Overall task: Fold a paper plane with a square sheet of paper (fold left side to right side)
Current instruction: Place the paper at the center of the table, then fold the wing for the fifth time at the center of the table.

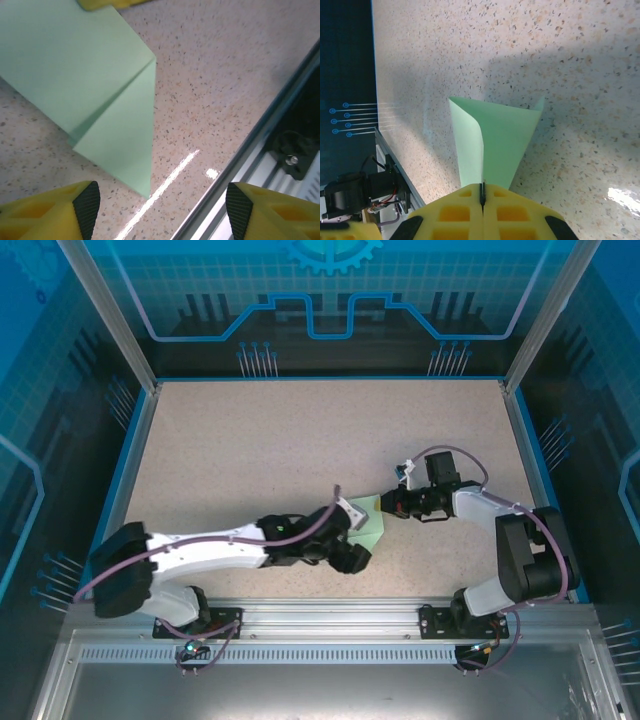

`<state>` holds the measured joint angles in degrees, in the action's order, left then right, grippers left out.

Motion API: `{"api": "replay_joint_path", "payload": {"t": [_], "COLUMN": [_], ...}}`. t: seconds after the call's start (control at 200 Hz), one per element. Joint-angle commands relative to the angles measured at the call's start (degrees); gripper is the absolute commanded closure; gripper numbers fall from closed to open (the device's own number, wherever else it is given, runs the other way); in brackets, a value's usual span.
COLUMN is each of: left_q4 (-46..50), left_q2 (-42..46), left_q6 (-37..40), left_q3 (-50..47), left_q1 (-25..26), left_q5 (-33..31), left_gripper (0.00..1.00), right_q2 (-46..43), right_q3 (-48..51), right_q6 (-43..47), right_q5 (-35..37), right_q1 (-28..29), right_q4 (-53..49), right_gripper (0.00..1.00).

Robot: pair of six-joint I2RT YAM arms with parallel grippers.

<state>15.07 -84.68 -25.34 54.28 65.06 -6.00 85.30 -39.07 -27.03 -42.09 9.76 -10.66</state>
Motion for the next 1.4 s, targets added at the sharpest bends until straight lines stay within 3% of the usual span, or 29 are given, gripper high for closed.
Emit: {"api": "replay_joint_path", "payload": {"t": [0.0, 0.2, 0.605, 0.92, 1.19, 1.396], "left_q4": [9.36, 16.24, 21.65, 25.11, 24.14, 23.22], "left_q2": [-7.74, -17.72, -25.66, -29.61, -30.36, -30.27], "left_q6": [-4.76, -9.77, -11.40, -11.66, -10.96, -10.40], "left_q3": [7.43, 16.20, 22.67, 25.53, 25.52, 25.44], "left_q1": [2.34, 3.15, 3.95, 4.17, 4.11, 4.14], "left_q5": [-9.88, -13.99, -18.11, -20.41, -18.96, -17.65], "left_gripper": [0.30, 0.32, 0.45, 0.59, 0.67, 0.78], "right_q2": [0.74, 1.01, 3.77, 4.97, 6.02, 6.06], "right_q3": [-2.08, -2.23, -3.21, -3.43, -3.85, -4.32], "right_q6": [-1.81, -2.46, -4.24, -4.89, -4.66, -3.83], "right_q5": [1.13, 1.47, 2.46, 2.79, 3.19, 3.16], "right_q1": [0.68, 1.41, 3.50, 4.12, 4.70, 4.82], "right_q4": [-2.18, -2.09, -0.63, -0.07, -0.24, -1.11], "right_gripper": [1.00, 1.00, 1.00, 1.00, 1.00, 0.99]}}
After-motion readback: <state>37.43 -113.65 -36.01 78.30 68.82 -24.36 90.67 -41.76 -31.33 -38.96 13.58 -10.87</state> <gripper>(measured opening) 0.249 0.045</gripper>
